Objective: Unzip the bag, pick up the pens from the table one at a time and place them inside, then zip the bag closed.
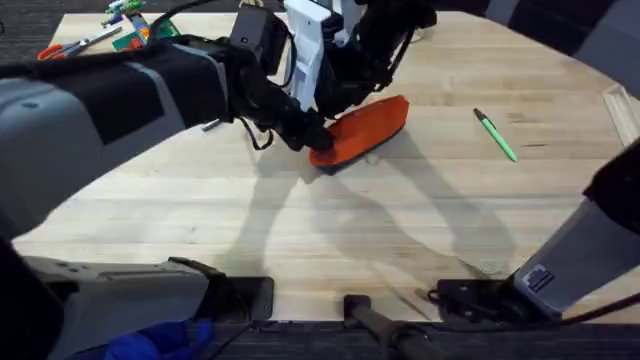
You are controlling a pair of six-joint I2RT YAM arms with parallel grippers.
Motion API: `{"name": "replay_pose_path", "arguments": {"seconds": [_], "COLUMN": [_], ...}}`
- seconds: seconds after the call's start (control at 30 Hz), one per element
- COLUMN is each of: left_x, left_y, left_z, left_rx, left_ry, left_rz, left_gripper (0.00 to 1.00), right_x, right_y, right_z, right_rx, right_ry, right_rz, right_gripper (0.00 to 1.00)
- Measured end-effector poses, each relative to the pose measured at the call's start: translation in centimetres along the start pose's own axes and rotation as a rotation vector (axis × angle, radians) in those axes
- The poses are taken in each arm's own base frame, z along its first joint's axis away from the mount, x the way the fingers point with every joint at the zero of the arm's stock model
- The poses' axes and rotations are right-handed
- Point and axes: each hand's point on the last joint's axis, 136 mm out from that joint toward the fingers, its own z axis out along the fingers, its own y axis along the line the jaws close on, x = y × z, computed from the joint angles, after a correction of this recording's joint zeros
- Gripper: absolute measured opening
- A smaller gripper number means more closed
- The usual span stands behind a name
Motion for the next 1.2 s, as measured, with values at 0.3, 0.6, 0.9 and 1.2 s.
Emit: {"name": "replay_pose_path", "arguments": {"seconds": [0.3, 0.6, 0.9, 1.2], "left_x": [0.0, 0.1, 0.1, 0.3], "left_y": [0.0, 0.1, 0.1, 0.2], "left_z": [0.0, -0.1, -0.2, -0.3], "left_rx": [0.000, 0.002, 0.008, 0.015], "left_ry": [0.000, 0.001, -0.002, 0.000], "left_rz": [0.000, -0.006, -0.014, -0.027], "left_gripper": [0.042, 0.042, 0.042, 0.042], "right_x": [0.0, -0.3, -0.4, -0.6], "right_y": [0.0, -0.2, -1.4, -2.6], "right_z": [0.0, -0.1, -0.3, -0.5], "right_rx": [0.000, 0.004, 0.049, 0.088], "right_ry": [0.000, -0.010, -0.014, -0.021], "right_rz": [0.000, 0.010, 0.025, 0.028], "right_gripper": [0.031, 0.455, 0.717, 0.991]}}
